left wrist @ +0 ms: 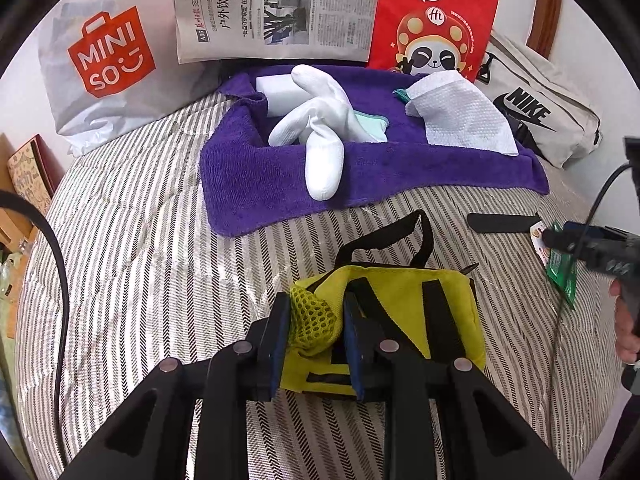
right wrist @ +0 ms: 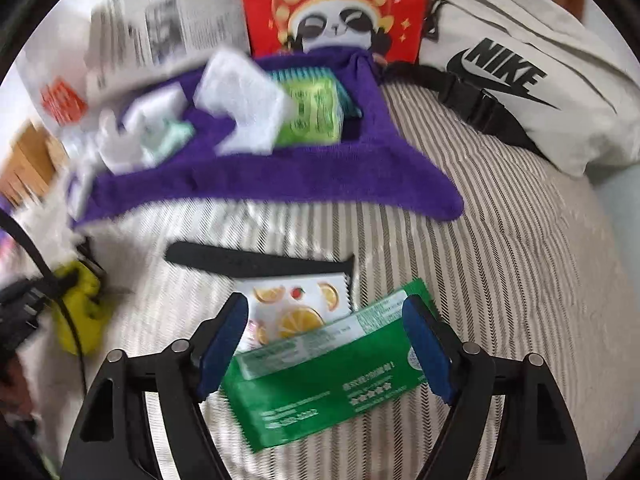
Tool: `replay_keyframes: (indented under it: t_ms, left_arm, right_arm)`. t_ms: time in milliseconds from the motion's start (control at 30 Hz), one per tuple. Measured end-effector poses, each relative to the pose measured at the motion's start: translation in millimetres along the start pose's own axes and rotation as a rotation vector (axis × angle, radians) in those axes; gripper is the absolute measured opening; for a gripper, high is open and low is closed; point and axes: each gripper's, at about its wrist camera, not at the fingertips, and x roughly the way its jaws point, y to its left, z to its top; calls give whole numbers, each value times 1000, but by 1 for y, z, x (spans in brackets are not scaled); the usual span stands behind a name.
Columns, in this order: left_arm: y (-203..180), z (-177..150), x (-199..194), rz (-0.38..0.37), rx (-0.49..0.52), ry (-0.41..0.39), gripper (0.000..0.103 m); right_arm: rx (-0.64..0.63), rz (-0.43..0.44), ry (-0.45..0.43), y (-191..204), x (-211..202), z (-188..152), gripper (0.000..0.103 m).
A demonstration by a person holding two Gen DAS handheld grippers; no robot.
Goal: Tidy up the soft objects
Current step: 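Grasp the green snack packet with the right gripper while the left holds the yellow bag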
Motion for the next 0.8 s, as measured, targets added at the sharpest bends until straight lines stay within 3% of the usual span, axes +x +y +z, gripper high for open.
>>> replay_keyframes:
  t_ms: [67, 333, 467, 667, 800]
  left_arm:
    - [0, 0, 0, 2, 4, 0, 24]
    - [-1, -1, 0, 2, 10, -6, 24]
    - [-1, -1, -1, 2, 9, -7, 24]
    - [-1, -1, -1, 5, 10, -6, 24]
    - [-2, -1, -1, 8, 12, -2, 24]
  right_arm:
    - [-44, -60, 33, 4, 7, -4, 77]
    - [-70, -128, 65, -23, -14, -34, 77]
    - [-20, -151, 83, -47, -22, -39, 77]
    - [73, -66, 95, -58, -17, -40, 77]
    - [71, -83, 67, -58, -9, -41, 76]
